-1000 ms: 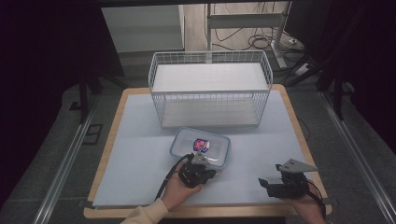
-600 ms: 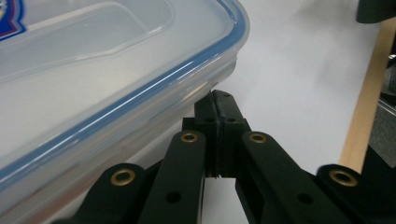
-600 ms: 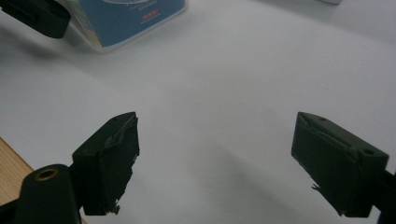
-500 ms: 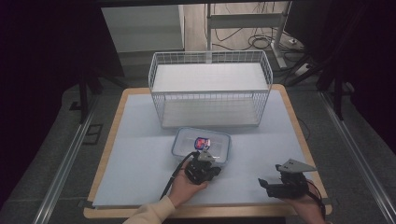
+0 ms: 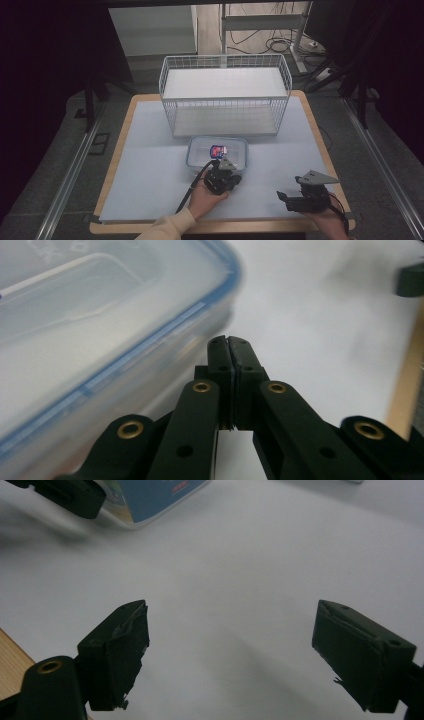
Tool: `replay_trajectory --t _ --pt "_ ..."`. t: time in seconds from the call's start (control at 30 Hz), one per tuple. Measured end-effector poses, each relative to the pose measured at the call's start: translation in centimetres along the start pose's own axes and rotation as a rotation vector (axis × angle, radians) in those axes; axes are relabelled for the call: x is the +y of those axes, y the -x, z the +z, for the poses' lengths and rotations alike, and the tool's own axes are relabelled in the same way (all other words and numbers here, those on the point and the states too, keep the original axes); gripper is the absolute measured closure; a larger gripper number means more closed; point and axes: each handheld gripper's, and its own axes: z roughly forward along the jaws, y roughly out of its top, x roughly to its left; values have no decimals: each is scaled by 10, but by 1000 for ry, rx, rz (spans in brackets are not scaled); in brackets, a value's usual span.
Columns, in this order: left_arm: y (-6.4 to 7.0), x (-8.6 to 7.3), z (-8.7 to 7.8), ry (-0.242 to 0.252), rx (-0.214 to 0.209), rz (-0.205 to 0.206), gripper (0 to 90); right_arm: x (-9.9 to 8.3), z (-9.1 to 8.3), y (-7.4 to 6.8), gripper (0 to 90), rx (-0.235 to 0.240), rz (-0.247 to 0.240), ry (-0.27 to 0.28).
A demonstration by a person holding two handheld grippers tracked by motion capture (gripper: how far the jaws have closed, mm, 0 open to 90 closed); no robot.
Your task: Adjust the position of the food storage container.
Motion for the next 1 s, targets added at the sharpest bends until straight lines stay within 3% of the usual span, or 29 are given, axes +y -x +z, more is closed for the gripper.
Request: replay_trajectory --t 0.13,0.27,0.4,0.47,0.5,0.6,0.67,0.7,0.73,0.83,1.0 --pt "11 -7 -26 17 -46 47 891 0 -1 0 153 -1 4 1" --pt "5 -11 -57 62 -50 39 892 0 0 0 153 -3 6 0" --pt "-24 -2 -92 121 0 1 895 0 1 -1 153 -2 3 -3" --pt "-38 5 -101 141 37 -12 895 1 1 -2 153 -2 -1 -3" --pt "-49 11 -105 142 75 -11 895 1 2 -2 153 -1 0 -2" --pt "-76 24 -106 157 111 -25 897 1 2 -2 153 -1 3 -5" --pt "-95 33 -101 151 170 -18 898 1 2 -1 153 0 3 -7" --pt "-95 33 -101 151 170 -18 898 0 2 -1 153 -1 4 -7" --pt "-111 39 -96 140 186 -24 899 0 2 -1 153 -2 3 -6" --pt "-124 45 -85 112 238 4 900 0 2 0 153 -1 8 -8" --pt "-135 48 -72 93 231 6 900 -1 2 1 153 -2 6 -11"
